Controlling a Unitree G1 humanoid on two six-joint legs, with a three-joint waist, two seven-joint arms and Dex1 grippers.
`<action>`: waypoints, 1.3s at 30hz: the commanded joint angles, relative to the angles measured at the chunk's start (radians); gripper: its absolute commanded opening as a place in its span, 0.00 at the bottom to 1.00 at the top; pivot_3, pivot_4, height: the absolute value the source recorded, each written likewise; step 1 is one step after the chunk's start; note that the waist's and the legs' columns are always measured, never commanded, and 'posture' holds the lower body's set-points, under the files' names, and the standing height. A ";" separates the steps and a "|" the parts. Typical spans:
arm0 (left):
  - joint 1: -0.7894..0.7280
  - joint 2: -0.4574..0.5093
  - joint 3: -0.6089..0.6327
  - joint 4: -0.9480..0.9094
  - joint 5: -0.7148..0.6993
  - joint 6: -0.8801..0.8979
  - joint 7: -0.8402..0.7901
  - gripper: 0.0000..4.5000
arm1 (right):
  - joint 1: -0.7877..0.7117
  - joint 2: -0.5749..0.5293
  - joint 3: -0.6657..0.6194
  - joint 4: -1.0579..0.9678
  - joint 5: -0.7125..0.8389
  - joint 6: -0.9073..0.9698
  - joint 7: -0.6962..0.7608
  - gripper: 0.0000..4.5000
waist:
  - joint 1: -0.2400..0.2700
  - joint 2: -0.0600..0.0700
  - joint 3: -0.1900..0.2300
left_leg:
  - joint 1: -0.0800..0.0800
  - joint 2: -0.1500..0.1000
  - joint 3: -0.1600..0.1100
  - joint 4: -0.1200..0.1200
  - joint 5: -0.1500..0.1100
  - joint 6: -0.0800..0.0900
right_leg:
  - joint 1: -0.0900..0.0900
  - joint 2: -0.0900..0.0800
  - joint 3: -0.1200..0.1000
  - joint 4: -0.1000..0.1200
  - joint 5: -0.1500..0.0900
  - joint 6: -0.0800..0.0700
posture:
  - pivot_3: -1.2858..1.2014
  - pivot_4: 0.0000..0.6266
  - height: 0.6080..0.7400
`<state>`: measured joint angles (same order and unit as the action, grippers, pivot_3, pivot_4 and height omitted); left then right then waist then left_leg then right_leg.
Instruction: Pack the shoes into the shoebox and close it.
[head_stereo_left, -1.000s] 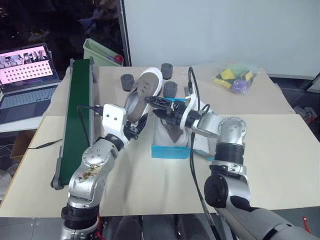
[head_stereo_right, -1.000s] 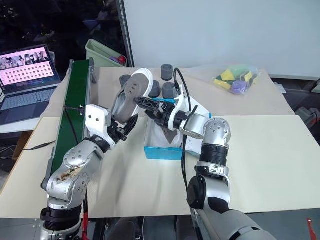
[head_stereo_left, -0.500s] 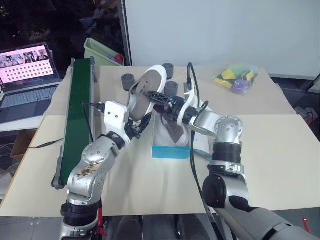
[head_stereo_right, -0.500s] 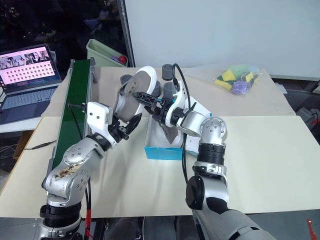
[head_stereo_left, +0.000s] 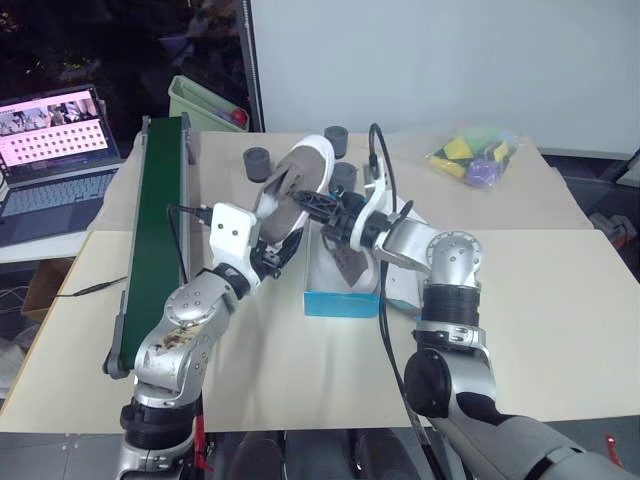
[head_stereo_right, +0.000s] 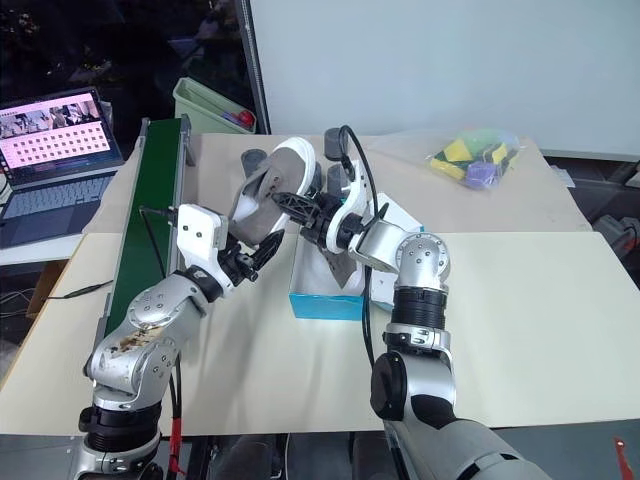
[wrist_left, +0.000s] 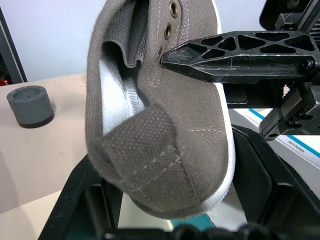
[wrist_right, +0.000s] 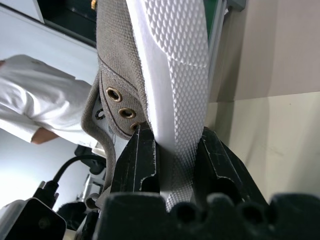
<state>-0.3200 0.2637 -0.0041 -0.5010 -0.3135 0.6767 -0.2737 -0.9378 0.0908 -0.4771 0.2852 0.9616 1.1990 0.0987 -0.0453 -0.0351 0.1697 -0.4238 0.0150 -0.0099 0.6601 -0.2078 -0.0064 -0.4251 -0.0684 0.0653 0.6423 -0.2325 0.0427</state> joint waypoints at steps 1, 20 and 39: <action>-0.015 0.001 -0.062 -0.046 -0.012 -0.035 -0.051 0.57 | -0.068 0.071 -0.066 -0.017 0.140 -0.029 -0.063 0.10 | 0.000 0.000 0.000 | 0.000 0.000 0.000 0.000 0.000 0.000 | 0.000 0.000 0.000 0.000 0.000 0.000 | 0.52 0.24 0.92; 0.072 0.041 -0.031 -0.057 -0.024 -0.046 -0.061 0.98 | -0.254 -0.433 0.262 0.234 -0.097 0.083 -0.015 0.10 | 0.001 0.002 0.001 | -0.001 0.000 0.002 0.000 0.000 0.001 | 0.000 0.000 0.001 -0.003 0.000 0.000 | 0.52 0.24 0.92; 0.092 0.045 -0.040 -0.080 -0.017 -0.052 -0.064 0.98 | -0.341 -0.326 0.690 0.599 -0.517 0.012 0.451 0.10 | -0.002 0.002 0.001 | 0.000 0.001 0.003 0.000 -0.001 0.001 | -0.001 0.002 0.002 -0.001 0.000 0.000 | 0.52 0.24 0.92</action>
<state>-0.2276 0.3064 -0.0418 -0.5323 -0.3331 0.6507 -0.3354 -1.2594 -0.2482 0.1898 0.8527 0.4818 1.2458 0.5152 -0.0475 -0.0330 0.1711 -0.4230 0.0165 -0.0069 0.6598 -0.2085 -0.0050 -0.4256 -0.0664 0.0674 0.6413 -0.2328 0.0425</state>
